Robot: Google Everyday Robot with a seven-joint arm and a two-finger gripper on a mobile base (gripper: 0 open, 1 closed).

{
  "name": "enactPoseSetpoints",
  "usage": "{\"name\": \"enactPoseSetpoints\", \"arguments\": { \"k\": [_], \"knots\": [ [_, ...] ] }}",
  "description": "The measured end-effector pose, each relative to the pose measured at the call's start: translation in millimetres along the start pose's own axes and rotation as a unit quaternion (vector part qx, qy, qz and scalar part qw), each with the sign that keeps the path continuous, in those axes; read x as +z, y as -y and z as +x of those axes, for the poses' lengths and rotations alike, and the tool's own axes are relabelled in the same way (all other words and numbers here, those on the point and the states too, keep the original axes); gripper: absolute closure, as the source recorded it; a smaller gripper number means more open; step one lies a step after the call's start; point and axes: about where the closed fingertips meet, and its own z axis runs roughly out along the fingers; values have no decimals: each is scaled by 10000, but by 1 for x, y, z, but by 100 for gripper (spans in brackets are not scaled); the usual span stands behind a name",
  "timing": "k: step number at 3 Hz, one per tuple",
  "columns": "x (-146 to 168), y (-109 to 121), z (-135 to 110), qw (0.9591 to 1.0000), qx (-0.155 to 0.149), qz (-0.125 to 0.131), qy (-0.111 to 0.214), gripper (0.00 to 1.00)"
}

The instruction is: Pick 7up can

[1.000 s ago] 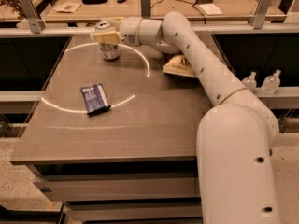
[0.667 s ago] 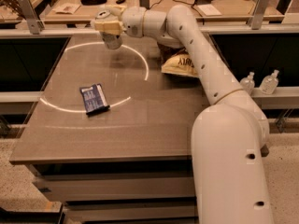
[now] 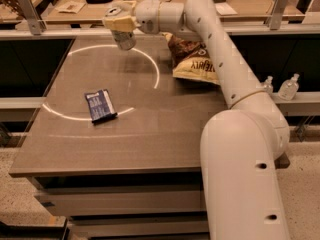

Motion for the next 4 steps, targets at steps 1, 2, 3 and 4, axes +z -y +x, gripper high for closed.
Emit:
{"name": "enactPoseSetpoints", "arguments": {
  "k": [1,2,3,4],
  "knots": [
    [-33,-10,-42,9993,77,-109,-338,100],
    [-63,-23,-80,9986,234,-165,-444,100],
    [-91,-41,-105,9972,541,-270,-430,100],
    [-112,-55,-118,9945,1003,-254,-154,100]
  ]
}}
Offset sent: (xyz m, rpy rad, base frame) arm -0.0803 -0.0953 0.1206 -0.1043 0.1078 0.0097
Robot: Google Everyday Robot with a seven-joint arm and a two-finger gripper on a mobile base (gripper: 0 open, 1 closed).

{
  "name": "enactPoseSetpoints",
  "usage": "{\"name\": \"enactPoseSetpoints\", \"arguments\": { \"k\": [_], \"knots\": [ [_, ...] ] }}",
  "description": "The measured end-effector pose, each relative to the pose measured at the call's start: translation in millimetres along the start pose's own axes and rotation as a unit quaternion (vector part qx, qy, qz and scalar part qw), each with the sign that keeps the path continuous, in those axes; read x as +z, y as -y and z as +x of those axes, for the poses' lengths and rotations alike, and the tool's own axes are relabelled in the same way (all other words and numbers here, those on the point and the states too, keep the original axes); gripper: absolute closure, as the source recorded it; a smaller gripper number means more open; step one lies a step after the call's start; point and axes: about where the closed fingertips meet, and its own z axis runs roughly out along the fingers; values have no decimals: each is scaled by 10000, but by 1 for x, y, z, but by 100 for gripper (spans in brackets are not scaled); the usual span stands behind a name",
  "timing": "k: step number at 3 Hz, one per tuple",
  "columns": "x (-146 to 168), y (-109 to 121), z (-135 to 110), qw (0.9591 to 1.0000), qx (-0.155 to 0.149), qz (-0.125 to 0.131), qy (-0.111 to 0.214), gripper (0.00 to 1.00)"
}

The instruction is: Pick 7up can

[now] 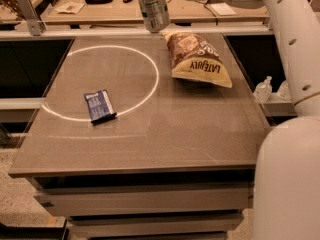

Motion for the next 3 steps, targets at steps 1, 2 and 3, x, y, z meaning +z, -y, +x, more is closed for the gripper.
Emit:
{"name": "enactPoseSetpoints", "arguments": {
  "k": [1,2,3],
  "knots": [
    [1,-23,6,9995,271,-139,54,100],
    [9,-39,17,9982,447,-411,-20,100],
    [15,-50,23,9971,501,-562,-61,100]
  ]
}}
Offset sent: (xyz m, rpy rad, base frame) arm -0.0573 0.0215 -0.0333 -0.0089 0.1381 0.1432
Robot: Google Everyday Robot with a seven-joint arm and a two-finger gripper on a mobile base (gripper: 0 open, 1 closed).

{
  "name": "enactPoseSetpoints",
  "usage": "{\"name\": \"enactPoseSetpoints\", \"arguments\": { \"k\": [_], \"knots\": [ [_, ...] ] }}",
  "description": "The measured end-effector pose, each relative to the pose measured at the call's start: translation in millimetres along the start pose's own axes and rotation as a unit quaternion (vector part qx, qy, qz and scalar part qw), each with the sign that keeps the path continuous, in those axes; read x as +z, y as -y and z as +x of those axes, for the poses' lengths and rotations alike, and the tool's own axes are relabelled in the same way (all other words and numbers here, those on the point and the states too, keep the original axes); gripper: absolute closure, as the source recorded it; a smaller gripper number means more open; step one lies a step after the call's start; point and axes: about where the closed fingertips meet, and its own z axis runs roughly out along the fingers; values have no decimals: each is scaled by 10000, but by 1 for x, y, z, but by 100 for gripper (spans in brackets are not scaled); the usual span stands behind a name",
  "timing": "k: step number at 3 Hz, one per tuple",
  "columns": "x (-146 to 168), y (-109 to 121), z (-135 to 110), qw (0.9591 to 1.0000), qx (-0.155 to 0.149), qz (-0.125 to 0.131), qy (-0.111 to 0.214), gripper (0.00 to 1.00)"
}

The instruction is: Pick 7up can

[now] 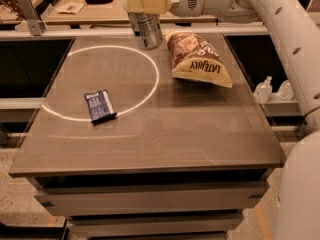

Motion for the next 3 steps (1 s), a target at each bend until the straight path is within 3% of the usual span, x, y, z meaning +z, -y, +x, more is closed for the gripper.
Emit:
{"name": "enactPoseSetpoints", "arguments": {
  "k": [3],
  "knots": [
    [6,-13,19,9993,283,-183,-146,100]
  ]
}}
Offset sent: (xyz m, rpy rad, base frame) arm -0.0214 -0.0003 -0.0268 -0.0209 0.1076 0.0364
